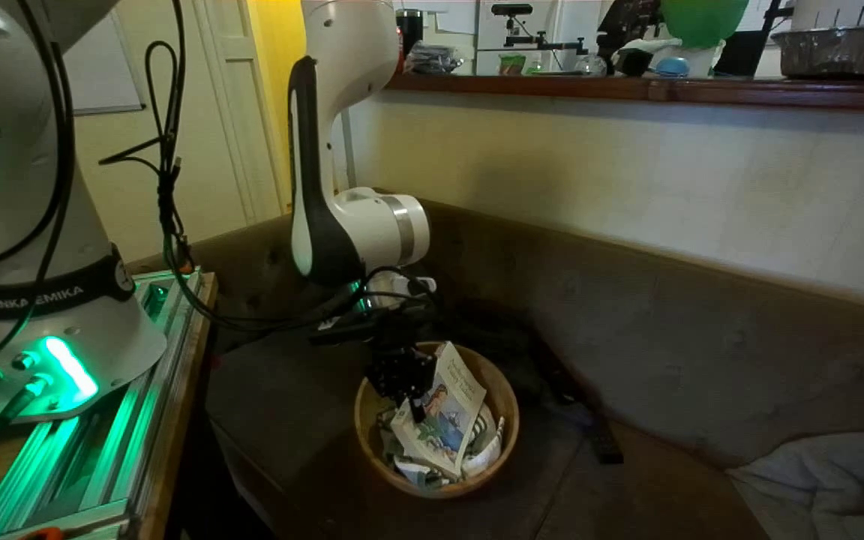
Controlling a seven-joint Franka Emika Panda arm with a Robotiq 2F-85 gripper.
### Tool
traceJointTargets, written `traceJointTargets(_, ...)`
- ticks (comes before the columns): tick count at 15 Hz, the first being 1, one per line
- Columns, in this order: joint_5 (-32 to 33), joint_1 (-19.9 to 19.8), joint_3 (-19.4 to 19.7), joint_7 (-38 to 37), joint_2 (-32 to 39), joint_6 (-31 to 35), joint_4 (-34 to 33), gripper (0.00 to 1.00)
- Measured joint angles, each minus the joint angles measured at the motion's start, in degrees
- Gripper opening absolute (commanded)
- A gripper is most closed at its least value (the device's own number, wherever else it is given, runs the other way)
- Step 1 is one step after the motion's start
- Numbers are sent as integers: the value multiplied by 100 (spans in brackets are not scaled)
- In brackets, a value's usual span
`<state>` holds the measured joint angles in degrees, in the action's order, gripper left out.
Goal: Put the white book on the back of the sofa
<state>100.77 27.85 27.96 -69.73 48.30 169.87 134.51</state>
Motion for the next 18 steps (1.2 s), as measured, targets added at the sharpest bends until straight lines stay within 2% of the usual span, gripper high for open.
traceJointTargets(3, 649, 179, 56, -344, -413, -54, 288, 6)
traceJointTargets(6, 1291, 504, 126, -867, -1093, -400, 800, 6)
traceJointTargets(10, 2035, 941, 192, -1444, -2009, -1214, 1487, 6)
traceJointTargets(13, 2119, 1367, 203, -1324, -2494, -1864, 1772, 6)
traceJointTargets(14, 2093, 1270, -59, -1010, -2595, -2083, 1793, 6)
traceJointTargets(15, 2089, 931, -552, -665, -2677, -2291, 1791, 24)
traceJointTargets(17, 2118, 206, -1336, -273, -2690, -2377, 1751, 24)
traceJointTargets(18, 2125, 12, -1476, -171, -2685, -2378, 1747, 24)
